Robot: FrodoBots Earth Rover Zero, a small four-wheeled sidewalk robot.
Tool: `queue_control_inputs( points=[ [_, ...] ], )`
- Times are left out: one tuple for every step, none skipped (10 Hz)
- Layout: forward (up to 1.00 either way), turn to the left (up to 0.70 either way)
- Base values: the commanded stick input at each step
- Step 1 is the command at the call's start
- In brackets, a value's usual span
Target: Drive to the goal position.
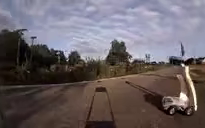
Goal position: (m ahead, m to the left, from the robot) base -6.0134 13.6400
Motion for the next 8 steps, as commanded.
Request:
queue_control_inputs(
  points=[
    [0.70, 0.35],
    [0.70, 0.35],
    [0.70, 0.35],
    [0.70, 0.35],
    [0.70, 0.35],
    [0.70, 0.35],
    [0.70, 0.35],
    [0.70, 0.35]
  ],
)
